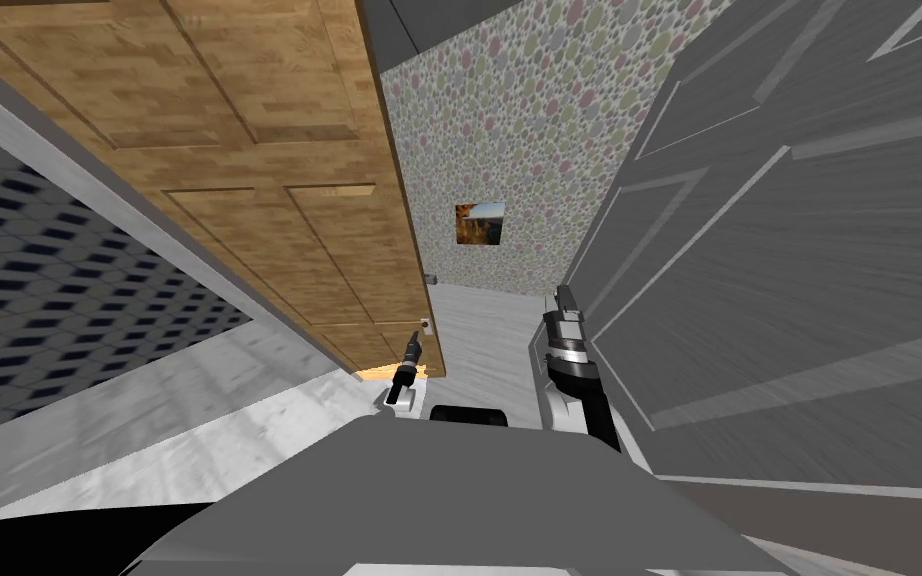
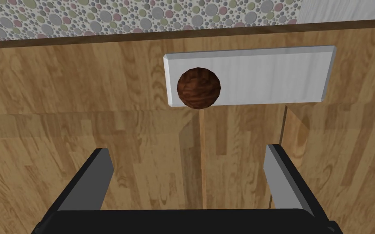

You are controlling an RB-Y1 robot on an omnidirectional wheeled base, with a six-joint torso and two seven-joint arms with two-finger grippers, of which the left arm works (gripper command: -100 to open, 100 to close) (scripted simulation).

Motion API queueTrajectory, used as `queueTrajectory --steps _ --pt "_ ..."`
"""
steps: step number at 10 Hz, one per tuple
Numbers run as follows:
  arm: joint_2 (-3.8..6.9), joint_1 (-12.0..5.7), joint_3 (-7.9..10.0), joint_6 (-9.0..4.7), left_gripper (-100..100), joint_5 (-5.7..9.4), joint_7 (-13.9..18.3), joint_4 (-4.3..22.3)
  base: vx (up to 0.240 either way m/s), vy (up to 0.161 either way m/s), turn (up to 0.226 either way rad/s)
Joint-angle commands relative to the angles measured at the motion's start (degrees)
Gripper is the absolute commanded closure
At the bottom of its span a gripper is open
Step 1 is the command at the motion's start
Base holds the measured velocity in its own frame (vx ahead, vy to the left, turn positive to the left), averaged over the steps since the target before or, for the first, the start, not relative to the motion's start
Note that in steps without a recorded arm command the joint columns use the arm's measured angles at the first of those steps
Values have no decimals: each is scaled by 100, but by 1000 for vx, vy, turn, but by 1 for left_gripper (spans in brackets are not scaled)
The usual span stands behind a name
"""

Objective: Push the door open

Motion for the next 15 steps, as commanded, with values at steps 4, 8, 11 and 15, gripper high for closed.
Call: queueTrajectory --steps 4,8,11,15 --pt "-22 15 59 -98 -100 21 -45 43 194 5 -25" --pt "-26 15 63 -103 100 23 -46 48 56 7 -7" --pt "-26 15 63 -103 100 23 -46 48 -12 -1 0" --pt "11 20 202 -78 100 101 -101 74 108 -21 30"
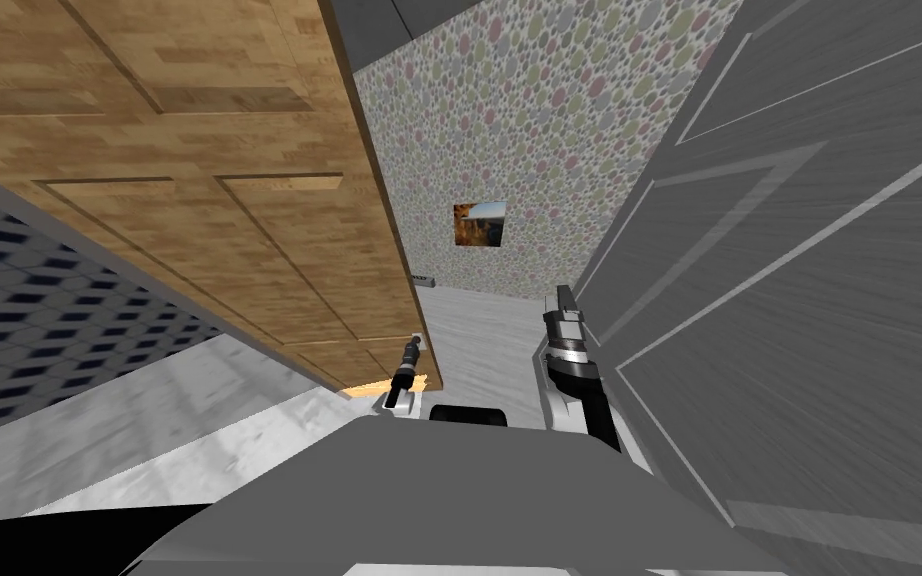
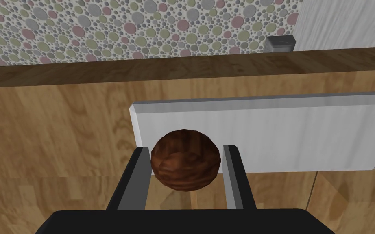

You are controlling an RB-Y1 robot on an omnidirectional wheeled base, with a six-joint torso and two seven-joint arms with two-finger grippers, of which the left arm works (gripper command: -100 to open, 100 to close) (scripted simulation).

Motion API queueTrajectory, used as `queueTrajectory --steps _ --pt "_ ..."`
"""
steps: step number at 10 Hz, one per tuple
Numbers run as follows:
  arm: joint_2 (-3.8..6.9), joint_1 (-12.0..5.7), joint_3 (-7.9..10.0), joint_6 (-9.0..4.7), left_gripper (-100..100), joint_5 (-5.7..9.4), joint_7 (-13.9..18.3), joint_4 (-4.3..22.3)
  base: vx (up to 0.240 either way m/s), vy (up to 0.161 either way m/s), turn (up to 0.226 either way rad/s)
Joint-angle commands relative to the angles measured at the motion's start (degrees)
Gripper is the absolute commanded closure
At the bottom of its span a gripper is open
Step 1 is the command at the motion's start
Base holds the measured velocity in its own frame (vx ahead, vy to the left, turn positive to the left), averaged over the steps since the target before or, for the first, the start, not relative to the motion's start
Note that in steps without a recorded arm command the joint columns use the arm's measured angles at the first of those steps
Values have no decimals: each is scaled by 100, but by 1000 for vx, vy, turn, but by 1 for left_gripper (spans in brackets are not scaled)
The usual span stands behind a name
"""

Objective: Push the door open

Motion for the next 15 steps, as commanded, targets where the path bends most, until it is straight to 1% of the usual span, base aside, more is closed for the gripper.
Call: queueTrajectory --steps 1,5,6,7,11,12,13,15 --pt "61 -30 87 2 100 46 -19 -49 176 -39 29" --pt "101 -35 304 19 100 171 -98 -26 207 -39 45" --pt "101 -35 304 19 100 171 -98 -26 130 -17 23" --pt "118 -38 417 28 100 236 -140 -13 180 -42 53" --pt "149 -44 660 47 100 375 -229 13 206 -45 65" --pt "149 -44 660 47 100 375 -229 -42 139 -4 15" --pt "160 -46 753 54 100 428 -263 23 179 -33 29" --pt "172 -49 875 64 100 498 -307 36 202 -46 78"
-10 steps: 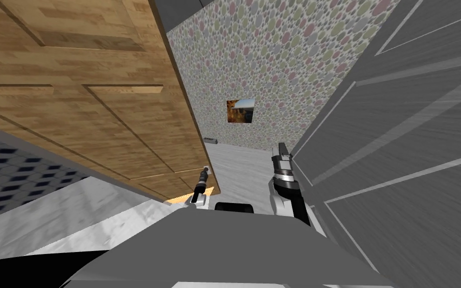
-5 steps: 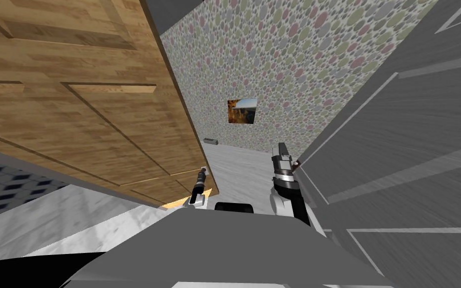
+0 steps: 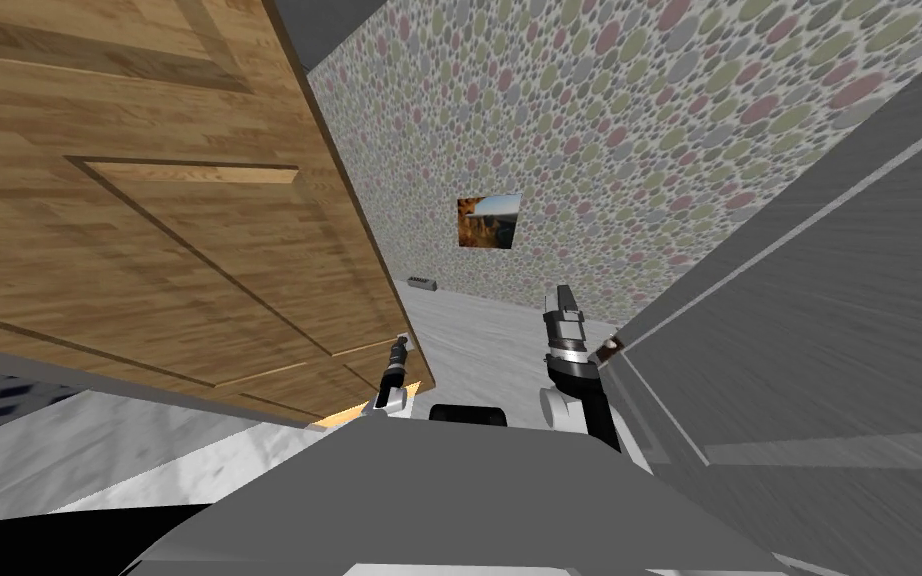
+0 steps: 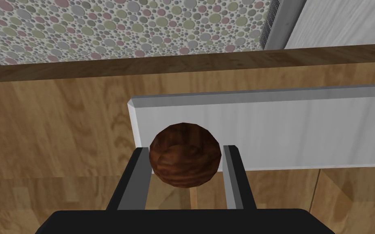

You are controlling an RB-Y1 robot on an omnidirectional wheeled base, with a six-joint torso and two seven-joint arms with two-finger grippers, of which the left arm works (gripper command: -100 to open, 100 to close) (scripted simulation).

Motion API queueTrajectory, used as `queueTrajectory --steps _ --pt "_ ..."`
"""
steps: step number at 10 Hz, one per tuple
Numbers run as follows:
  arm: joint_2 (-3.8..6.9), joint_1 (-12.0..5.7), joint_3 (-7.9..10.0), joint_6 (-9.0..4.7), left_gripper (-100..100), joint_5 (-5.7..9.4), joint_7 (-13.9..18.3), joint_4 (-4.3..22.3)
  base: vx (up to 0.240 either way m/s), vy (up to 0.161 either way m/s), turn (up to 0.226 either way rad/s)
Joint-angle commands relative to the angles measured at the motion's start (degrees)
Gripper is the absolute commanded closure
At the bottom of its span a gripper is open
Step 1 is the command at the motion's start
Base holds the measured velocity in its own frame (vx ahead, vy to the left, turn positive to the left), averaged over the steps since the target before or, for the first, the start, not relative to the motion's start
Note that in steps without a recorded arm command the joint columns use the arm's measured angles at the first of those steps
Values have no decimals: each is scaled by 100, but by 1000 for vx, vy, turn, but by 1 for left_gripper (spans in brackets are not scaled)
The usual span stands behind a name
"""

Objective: Push the door open

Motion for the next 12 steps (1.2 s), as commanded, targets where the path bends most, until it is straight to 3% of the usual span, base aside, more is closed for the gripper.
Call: queueTrajectory --steps 1,11,12 --pt "96 -58 166 -85 100 88 -45 146 194 -42 71" --pt "139 -70 686 -44 100 386 -235 202 191 -45 59" --pt "115 -28 648 -7 100 364 -226 161 88 -11 33"
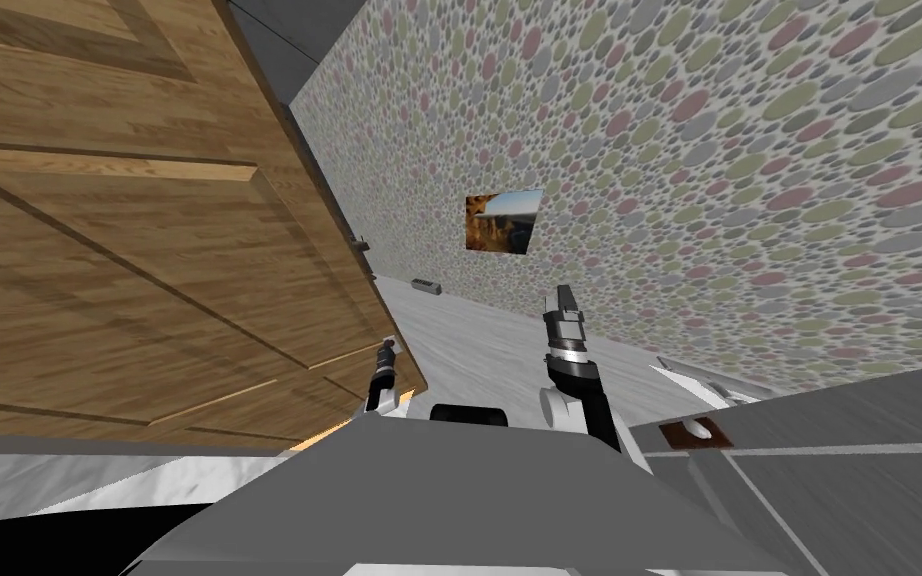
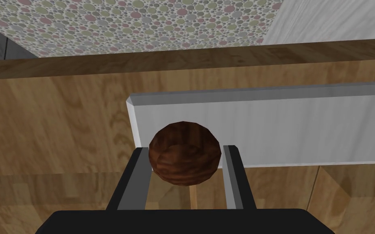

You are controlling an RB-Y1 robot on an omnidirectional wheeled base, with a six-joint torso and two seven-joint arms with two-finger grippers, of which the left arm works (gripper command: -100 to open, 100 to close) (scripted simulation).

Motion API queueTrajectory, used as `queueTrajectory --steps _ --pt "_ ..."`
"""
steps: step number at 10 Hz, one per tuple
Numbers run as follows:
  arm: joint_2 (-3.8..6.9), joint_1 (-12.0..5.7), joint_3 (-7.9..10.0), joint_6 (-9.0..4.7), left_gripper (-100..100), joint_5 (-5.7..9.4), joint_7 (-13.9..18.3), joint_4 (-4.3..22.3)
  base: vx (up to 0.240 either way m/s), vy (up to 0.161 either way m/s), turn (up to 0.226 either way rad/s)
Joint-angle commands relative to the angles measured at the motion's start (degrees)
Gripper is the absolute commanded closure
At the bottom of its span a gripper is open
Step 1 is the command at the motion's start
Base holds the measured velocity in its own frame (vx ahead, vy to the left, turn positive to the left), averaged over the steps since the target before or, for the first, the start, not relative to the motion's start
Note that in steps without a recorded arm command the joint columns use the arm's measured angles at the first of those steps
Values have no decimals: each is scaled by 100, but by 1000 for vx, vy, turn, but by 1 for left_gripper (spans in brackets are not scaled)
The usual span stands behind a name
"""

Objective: Push the door open

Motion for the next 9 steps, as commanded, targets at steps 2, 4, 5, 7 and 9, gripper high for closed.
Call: queueTrajectory --steps 2,4,5,7,9 --pt "11 13 115 -4 100 59 -40 5 160 2 38" --pt "24 28 255 -10 100 131 -89 10 214 13 51" --pt "30 35 319 -12 100 164 -111 13 221 20 36" --pt "42 50 451 -17 100 232 -157 19 219 1 52" --pt "56 68 608 -23 100 313 -212 25 227 -2 57"
